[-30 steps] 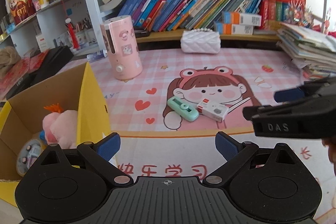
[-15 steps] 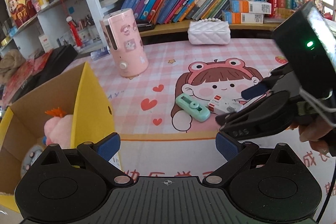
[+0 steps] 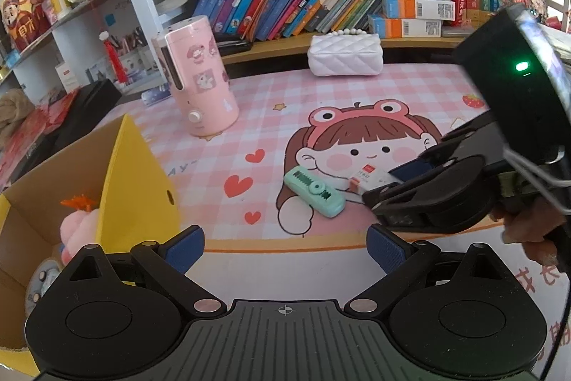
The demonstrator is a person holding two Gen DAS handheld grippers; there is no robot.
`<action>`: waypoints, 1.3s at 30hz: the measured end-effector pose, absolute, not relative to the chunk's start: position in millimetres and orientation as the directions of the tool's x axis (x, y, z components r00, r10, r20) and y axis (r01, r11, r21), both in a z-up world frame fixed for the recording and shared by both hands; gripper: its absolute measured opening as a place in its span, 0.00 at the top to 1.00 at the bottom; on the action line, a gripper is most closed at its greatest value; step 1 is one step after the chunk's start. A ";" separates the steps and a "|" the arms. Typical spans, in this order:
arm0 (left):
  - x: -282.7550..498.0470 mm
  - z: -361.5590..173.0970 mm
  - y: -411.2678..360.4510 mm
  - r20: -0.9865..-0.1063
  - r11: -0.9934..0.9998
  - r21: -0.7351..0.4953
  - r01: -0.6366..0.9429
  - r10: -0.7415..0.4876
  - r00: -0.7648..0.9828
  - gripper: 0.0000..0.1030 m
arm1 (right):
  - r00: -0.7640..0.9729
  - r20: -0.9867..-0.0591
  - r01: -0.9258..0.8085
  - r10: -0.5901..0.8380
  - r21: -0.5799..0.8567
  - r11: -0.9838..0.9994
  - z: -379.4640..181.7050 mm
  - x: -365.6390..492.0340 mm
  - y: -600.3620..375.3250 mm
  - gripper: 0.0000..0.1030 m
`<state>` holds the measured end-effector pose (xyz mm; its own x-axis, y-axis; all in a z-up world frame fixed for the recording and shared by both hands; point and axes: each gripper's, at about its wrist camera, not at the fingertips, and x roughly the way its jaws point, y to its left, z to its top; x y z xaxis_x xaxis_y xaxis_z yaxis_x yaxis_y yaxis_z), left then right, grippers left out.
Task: Organize objects
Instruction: 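Grasp the mint-green stapler with the left tool while the right tool holds the card box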
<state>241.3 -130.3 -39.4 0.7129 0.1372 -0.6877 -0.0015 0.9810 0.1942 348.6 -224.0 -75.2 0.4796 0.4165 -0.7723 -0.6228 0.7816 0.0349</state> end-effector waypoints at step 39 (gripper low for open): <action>334.3 -92.5 -132.9 -0.760 0.995 0.016 -0.099 0.076 0.646 0.46 | 0.633 -0.717 -0.305 0.294 0.118 0.945 -36.4 302.9 -313.4 0.73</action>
<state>334.3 -132.9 -92.5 0.6459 0.0764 -0.7596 -0.0987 0.9950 0.0161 302.9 -313.4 -36.4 0.6327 0.2938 -0.7165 -0.3053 0.9449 0.1178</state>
